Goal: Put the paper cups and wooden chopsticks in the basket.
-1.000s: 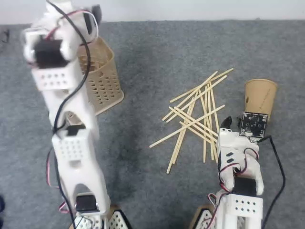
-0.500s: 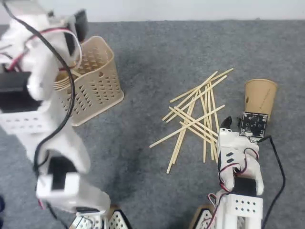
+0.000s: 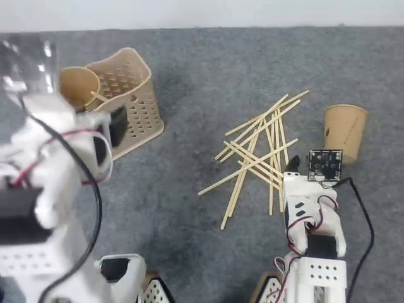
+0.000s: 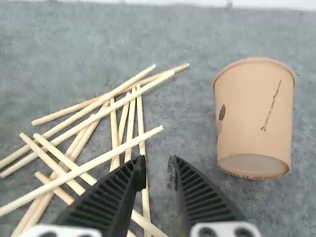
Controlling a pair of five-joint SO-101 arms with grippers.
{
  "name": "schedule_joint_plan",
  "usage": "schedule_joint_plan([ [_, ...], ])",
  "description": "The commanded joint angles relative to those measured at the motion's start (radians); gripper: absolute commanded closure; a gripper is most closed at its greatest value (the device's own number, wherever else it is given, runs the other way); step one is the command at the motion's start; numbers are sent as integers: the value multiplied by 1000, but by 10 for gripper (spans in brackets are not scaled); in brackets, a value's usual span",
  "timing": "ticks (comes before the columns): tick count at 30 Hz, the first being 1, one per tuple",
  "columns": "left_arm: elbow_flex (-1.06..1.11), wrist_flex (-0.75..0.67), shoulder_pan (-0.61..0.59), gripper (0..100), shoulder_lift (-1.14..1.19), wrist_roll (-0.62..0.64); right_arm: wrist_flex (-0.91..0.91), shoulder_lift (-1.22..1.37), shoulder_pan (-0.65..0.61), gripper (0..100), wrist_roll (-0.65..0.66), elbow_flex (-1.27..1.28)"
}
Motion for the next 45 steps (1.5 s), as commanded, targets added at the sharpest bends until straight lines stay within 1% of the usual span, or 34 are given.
schedule_joint_plan([
  [1, 193, -115, -6, 790, -92, -12, -18, -12, -10, 909, 14, -9],
  [7, 549, -425, -8, 790, -227, -5, -18, -12, -10, 909, 14, -9],
  [10, 742, -608, -9, 790, -321, -8, -18, -12, -12, 909, 14, -9],
  [15, 1121, -944, -84, 790, -460, -5, -18, -12, -12, 909, 15, -9],
  [17, 1247, -1045, -104, 790, -503, -5, -18, -12, -12, 909, 15, -9],
  [19, 1314, -1088, -110, 790, -537, -5, -18, -12, -13, 909, 15, -9],
  [21, 1342, -1092, -106, 790, -559, 2, -18, -12, -13, 909, 15, -9],
  [25, 1366, -1100, -110, 789, -571, 69, -18, -12, -13, 909, 15, -9],
  [28, 1405, -1143, -132, 789, -571, 54, -13, -12, -13, 909, 15, -9],
  [33, 1552, -1293, -144, 789, -577, 51, -15, -12, -13, 909, 15, -9],
  [38, 1632, -1405, -118, 789, -577, 51, -16, -12, -44, 909, 17, -8],
  [41, 1647, -1424, -100, 789, -577, 51, -18, -12, -42, 909, 17, -8],
  [45, 1649, -1407, -74, 790, -577, 51, -18, -12, -44, 909, 17, -6],
])
